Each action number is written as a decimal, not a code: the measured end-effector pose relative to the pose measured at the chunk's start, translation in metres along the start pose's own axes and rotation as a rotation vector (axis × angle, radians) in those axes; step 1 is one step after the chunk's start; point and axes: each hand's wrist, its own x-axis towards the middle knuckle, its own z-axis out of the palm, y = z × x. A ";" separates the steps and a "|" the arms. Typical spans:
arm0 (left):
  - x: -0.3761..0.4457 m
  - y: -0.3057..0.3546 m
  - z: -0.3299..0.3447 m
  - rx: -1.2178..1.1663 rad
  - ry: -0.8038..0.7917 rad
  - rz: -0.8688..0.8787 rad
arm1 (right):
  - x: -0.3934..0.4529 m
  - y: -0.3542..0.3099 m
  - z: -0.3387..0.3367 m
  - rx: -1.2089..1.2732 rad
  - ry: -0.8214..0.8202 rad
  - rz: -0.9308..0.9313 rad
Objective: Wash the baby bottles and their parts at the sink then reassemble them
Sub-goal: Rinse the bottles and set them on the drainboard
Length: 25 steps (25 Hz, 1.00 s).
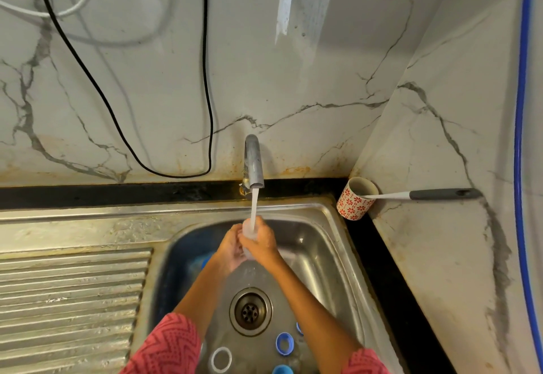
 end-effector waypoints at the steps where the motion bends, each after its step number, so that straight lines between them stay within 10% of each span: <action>1: 0.000 -0.002 -0.001 0.008 0.016 -0.012 | 0.004 0.005 0.002 -0.036 0.016 -0.012; 5: -0.002 -0.004 -0.008 0.039 0.012 -0.046 | 0.007 0.017 -0.004 -0.041 -0.115 -0.019; 14: 0.005 -0.011 -0.013 -0.328 0.053 0.020 | 0.034 0.005 0.029 1.204 0.055 0.597; 20: 0.019 -0.016 -0.003 -0.373 0.171 -0.138 | 0.031 0.016 0.009 1.048 -0.071 0.742; 25: 0.013 0.012 0.043 -0.064 0.013 -0.134 | 0.037 0.033 -0.017 0.881 0.237 0.580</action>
